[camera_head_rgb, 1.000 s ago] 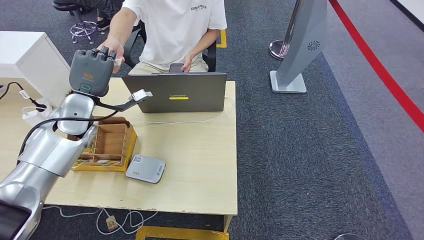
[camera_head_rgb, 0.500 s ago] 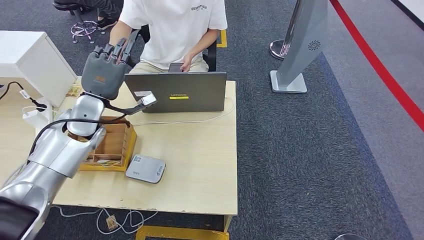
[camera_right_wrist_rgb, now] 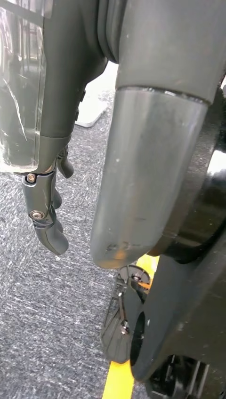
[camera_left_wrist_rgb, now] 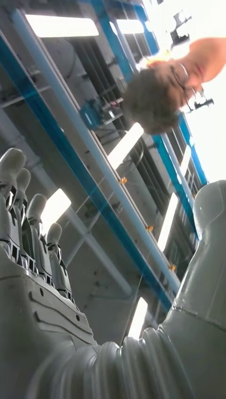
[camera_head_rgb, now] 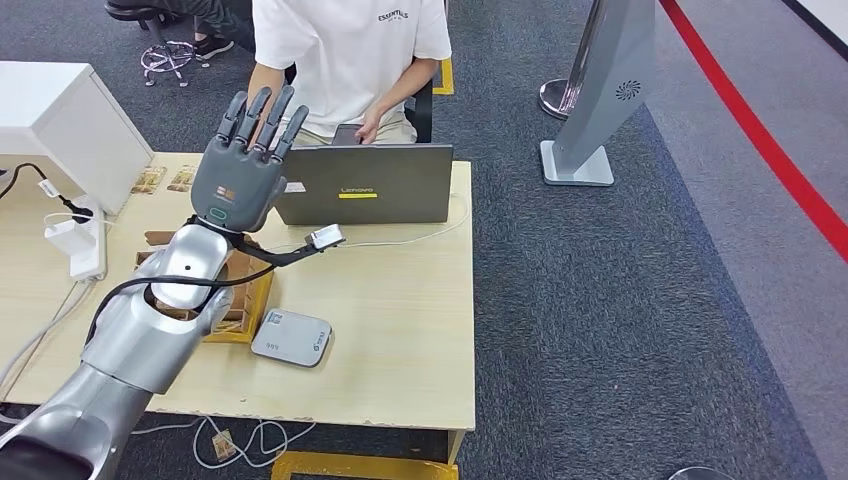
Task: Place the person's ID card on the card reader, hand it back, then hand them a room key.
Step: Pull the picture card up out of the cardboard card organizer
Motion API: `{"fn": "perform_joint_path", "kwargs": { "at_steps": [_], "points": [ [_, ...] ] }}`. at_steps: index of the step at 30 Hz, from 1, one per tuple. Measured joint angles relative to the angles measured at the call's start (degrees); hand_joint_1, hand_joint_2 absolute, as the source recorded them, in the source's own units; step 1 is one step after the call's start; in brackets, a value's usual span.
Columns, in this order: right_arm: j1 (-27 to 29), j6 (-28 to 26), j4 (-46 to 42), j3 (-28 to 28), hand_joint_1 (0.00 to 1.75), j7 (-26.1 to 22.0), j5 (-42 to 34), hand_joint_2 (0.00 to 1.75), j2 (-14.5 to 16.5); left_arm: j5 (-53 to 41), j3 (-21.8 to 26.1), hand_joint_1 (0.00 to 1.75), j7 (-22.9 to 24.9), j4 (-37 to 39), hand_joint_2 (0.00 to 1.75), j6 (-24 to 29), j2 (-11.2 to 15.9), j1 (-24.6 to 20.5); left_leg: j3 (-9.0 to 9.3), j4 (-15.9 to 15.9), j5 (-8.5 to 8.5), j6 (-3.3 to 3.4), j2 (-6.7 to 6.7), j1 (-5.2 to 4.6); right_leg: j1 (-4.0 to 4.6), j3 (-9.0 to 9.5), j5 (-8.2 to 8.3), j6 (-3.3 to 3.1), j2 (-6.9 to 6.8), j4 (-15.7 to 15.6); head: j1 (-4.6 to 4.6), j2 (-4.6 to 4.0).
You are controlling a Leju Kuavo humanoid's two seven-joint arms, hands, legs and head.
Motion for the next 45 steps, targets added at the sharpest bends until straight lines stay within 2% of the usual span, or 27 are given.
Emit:
{"fn": "perform_joint_path", "kwargs": {
  "at_steps": [3, 7, 9, 19, 21, 25, 29, 33, 37, 45],
  "points": [
    [0.39, -0.87, 0.0, -0.74, 0.0, -0.18, -1.15, 0.0, 0.0, 1.05, 0.29, 0.0, -1.6, -7.92, 1.75, -1.01, 0.12, 6.19, -0.02, 0.0, -0.08, 0.03, 0.02, -0.04, -0.03, 0.02, -0.05, 0.02, 0.03, -0.01, 0.03, 0.0],
    [0.9, -2.2, 0.01, -1.93, 0.0, -0.12, -2.18, 0.0, 0.07, 1.32, 0.3, 0.0, -1.96, -19.36, 1.75, -0.53, 1.72, 18.55, 0.02, -0.01, -0.25, -0.07, 0.17, -0.05, -0.04, -0.02, -0.18, 0.01, 0.18, -0.02, 0.05, 0.0],
    [1.09, -2.67, 0.01, -2.38, 0.0, -0.1, -2.54, 0.0, 0.1, 1.35, 0.32, 0.0, -1.68, -22.7, 1.75, -0.56, 2.55, 22.98, 0.03, -0.01, -0.27, -0.06, 0.2, -0.05, -0.04, -0.02, -0.26, 0.0, 0.2, -0.02, 0.03, 0.0],
    [1.15, -2.87, 0.0, -2.58, 0.0, -0.12, -2.76, 0.0, 0.11, 1.5, 0.36, 0.0, -1.53, -23.87, 1.75, -0.8, 2.95, 24.87, 0.04, -0.01, -0.29, -0.06, 0.19, -0.05, -0.04, -0.01, -0.3, 0.0, 0.19, -0.02, 0.03, 0.0],
    [1.18, -3.01, 0.0, -2.79, 0.0, -0.15, -2.95, 0.0, 0.11, 1.78, 0.44, 0.0, -1.32, -24.93, 1.75, -1.12, 3.43, 26.81, 0.05, -0.01, -0.32, -0.04, 0.19, -0.05, -0.03, -0.04, -0.32, -0.02, 0.18, -0.02, 0.02, 0.0],
    [1.29, -3.18, 0.0, -3.91, 0.0, -0.31, -3.4, 0.0, 0.11, 2.8, 1.56, 0.0, -1.32, -29.61, 1.75, -1.71, 6.26, 35.83, 0.06, -0.02, -0.35, -0.05, 0.07, -0.01, -0.01, -0.08, -0.44, -0.08, -0.03, 0.0, 0.02, 0.0],
    [1.34, -3.81, 0.0, -4.6, 0.0, 0.04, -3.13, 0.0, 0.15, 6.92, 6.93, 0.0, -1.92, -30.24, 1.75, -7.87, 6.83, 41.64, 0.12, -0.03, -0.33, -0.03, -0.06, -0.03, -0.02, 0.04, -0.44, -0.08, -0.15, 0.01, 0.0, 0.0],
    [1.39, -3.91, 0.0, -4.86, 0.0, 0.21, -2.73, 0.0, 0.15, 7.87, 11.61, 0.0, -0.39, -26.56, 1.75, -9.7, 4.96, 42.64, 0.13, -0.03, -0.34, -0.03, -0.05, -0.01, -0.01, 0.03, -0.44, -0.09, -0.15, 0.01, -0.02, 0.0],
    [1.35, -2.92, 0.0, -4.88, 0.0, 0.65, -1.12, 0.0, 0.09, 7.9, 16.65, 0.0, -0.49, -20.49, 1.75, -3.37, 2.63, 42.1, 0.13, -0.03, -0.33, -0.03, -0.05, -0.01, -0.01, 0.04, -0.44, -0.08, -0.15, 0.01, -0.04, 0.0],
    [1.27, -1.53, 0.0, -4.45, 0.0, 1.08, 0.52, 0.0, -0.2, 9.54, 24.71, 0.0, -3.62, -8.38, 1.75, 2.49, 0.12, 40.0, 0.14, -0.03, -0.33, -0.03, -0.05, -0.02, -0.02, 0.05, -0.43, -0.09, -0.15, 0.01, -0.08, 0.0]
  ]
}}
